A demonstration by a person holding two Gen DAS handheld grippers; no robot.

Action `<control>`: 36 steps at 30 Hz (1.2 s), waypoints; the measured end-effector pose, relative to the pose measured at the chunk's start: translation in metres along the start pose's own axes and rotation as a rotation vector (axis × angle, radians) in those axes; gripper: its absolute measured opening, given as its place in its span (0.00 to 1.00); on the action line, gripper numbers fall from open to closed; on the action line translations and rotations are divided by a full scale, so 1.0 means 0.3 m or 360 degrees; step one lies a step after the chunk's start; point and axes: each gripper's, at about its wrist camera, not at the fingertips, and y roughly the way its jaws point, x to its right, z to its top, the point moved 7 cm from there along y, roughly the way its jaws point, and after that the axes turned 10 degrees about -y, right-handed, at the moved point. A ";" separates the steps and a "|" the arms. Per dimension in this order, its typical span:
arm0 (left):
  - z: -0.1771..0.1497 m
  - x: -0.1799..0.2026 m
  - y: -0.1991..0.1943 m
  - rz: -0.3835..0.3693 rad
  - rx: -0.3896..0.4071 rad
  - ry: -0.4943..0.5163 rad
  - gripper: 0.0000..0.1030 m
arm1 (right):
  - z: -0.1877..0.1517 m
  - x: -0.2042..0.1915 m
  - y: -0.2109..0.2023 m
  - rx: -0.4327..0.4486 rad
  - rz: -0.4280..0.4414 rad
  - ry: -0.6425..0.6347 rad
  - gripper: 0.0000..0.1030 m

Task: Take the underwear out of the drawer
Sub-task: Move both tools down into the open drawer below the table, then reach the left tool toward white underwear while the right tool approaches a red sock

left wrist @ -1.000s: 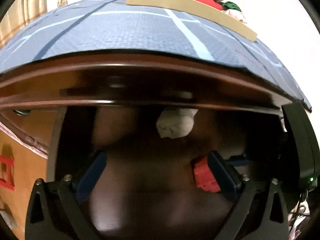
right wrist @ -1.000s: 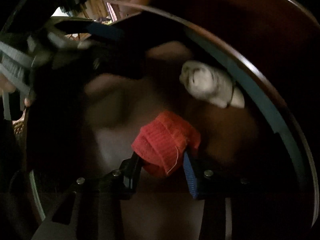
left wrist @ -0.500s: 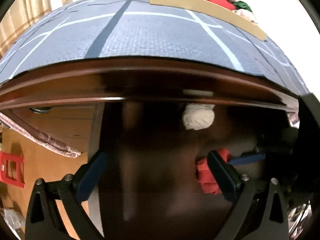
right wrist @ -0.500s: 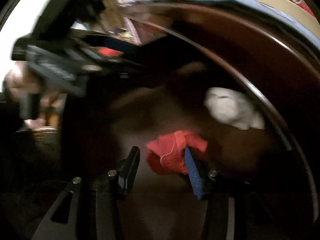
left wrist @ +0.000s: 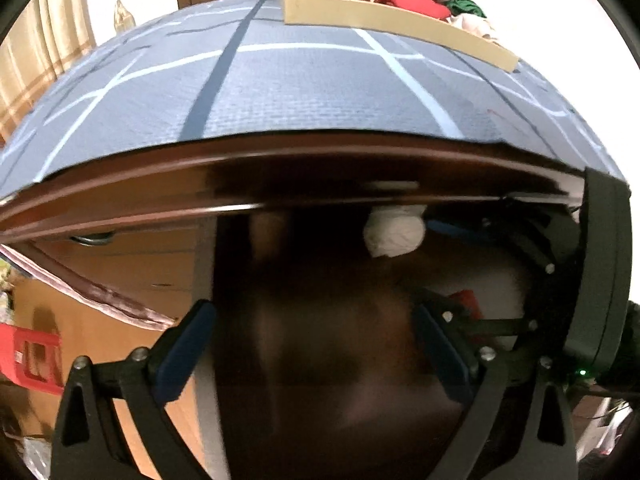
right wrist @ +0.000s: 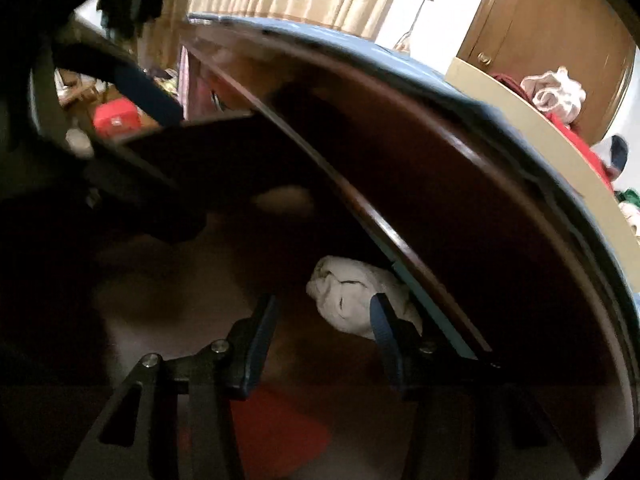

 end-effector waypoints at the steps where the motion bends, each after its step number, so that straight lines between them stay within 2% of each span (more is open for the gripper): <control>1: -0.001 -0.004 -0.001 0.0009 0.0000 0.0000 0.97 | -0.001 -0.003 0.000 0.0000 -0.0024 -0.0005 0.49; 4: -0.013 -0.025 -0.003 0.0002 -0.0021 0.0009 0.96 | 0.014 -0.024 0.008 -0.0005 -0.0035 -0.0029 0.49; 6: -0.014 -0.040 -0.026 -0.0044 -0.0015 -0.0010 0.96 | 0.057 -0.078 0.071 -0.0034 -0.0013 -0.0033 0.49; 8: -0.009 -0.062 -0.047 -0.0081 -0.0003 -0.0042 0.97 | 0.071 -0.087 0.094 -0.0028 -0.0066 -0.0020 0.44; 9: -0.006 -0.070 -0.057 -0.0102 0.0007 -0.0060 0.97 | 0.071 -0.077 0.095 -0.0026 -0.0096 0.0003 0.37; 10: -0.002 -0.081 -0.065 -0.0115 0.0018 -0.0075 0.97 | 0.068 -0.058 0.095 -0.0032 -0.0134 0.0052 0.35; 13: 0.006 -0.100 -0.065 -0.0134 0.0029 -0.0107 0.97 | 0.041 -0.021 0.109 -0.0095 -0.0228 0.0125 0.35; 17: 0.003 -0.098 -0.046 -0.0188 -0.0012 -0.0134 0.97 | 0.066 -0.032 0.140 -0.0115 -0.0234 0.0097 0.35; 23: 0.001 -0.084 -0.021 -0.0208 -0.0054 -0.0113 0.97 | 0.027 -0.010 0.178 -0.0241 -0.0096 0.0209 0.37; 25: 0.002 -0.073 -0.018 -0.0211 -0.0063 -0.0099 0.97 | 0.007 -0.019 0.175 -0.0286 -0.0049 0.0184 0.37; 28: -0.010 -0.050 -0.023 -0.0207 -0.0070 -0.0048 0.97 | -0.013 -0.023 0.155 -0.0316 0.0096 0.0182 0.35; 30: -0.018 -0.026 -0.025 -0.0216 -0.0082 -0.0013 0.97 | -0.040 -0.030 0.137 -0.0352 0.0240 0.0160 0.34; 33: -0.039 0.034 -0.023 -0.0237 -0.0112 0.0080 0.97 | -0.086 -0.035 0.103 -0.0481 0.0464 0.0167 0.34; 36: -0.058 0.110 -0.012 -0.0268 -0.0148 0.0175 0.97 | -0.137 -0.030 0.065 -0.0620 0.0566 0.0185 0.34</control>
